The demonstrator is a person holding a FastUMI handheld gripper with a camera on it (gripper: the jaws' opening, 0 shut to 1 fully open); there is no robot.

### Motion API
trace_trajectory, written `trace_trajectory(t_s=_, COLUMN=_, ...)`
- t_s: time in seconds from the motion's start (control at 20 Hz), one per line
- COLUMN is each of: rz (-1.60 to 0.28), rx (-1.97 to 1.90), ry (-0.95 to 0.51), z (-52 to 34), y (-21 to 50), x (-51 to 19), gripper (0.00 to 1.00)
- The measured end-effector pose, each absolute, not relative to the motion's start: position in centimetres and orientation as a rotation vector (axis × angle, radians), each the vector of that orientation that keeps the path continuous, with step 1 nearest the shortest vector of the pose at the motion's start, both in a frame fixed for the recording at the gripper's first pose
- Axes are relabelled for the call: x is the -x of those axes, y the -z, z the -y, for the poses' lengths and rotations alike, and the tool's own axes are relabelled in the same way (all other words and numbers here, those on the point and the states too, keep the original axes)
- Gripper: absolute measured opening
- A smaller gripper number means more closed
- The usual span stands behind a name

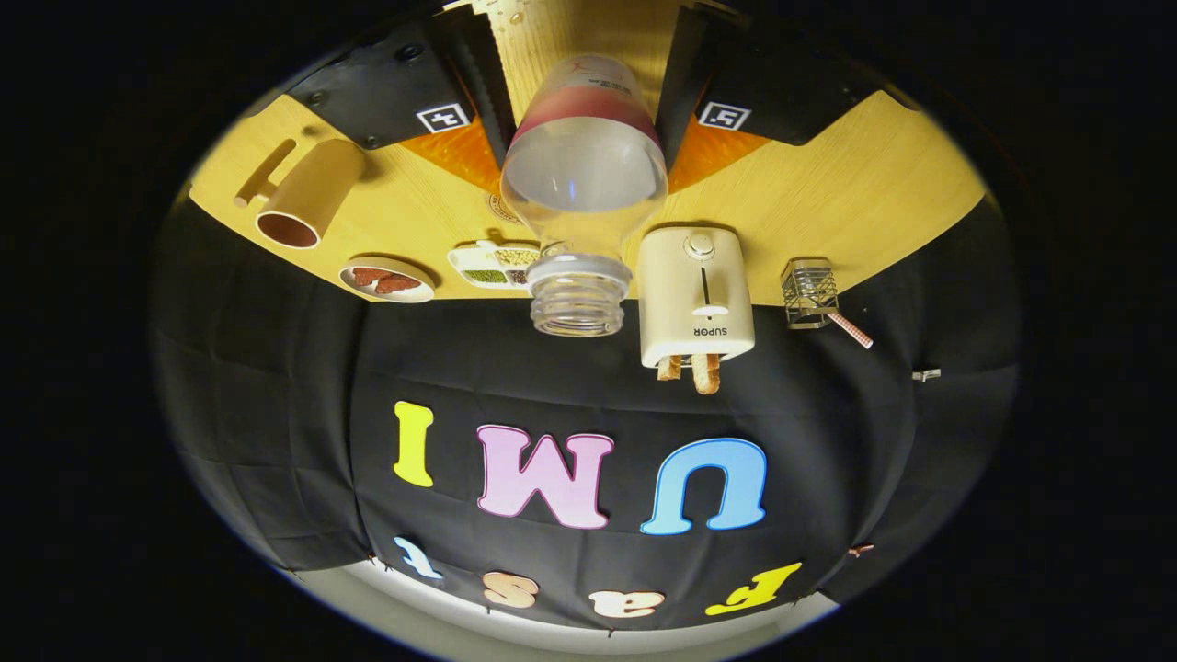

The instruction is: Take the bottle from table, then pour the juice into the cup, finally place the bottle on the coaster

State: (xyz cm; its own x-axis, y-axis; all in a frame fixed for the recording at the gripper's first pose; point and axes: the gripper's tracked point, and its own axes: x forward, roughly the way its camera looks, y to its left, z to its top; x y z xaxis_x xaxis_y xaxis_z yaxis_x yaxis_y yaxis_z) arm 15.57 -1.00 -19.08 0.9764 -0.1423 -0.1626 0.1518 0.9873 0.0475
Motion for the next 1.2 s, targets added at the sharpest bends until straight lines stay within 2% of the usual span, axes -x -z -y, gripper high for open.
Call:
trace_trajectory(t_s=0.2, rz=-0.143, rx=-0.08, ry=0.118, z=0.7, y=17.9, x=-15.0, gripper=0.7)
trace_trajectory(t_s=0.55, rz=-0.173, rx=-0.203, ry=0.13, z=1.7, y=15.4, x=-14.2, gripper=0.7)
trace_trajectory(t_s=0.85, rz=-0.181, rx=-0.49, ry=0.088, z=3.6, y=12.3, x=-14.5, gripper=0.7)
trace_trajectory(t_s=1.2, rz=-0.185, rx=-0.911, ry=0.163, z=10.7, y=11.2, x=-14.8, gripper=0.7)
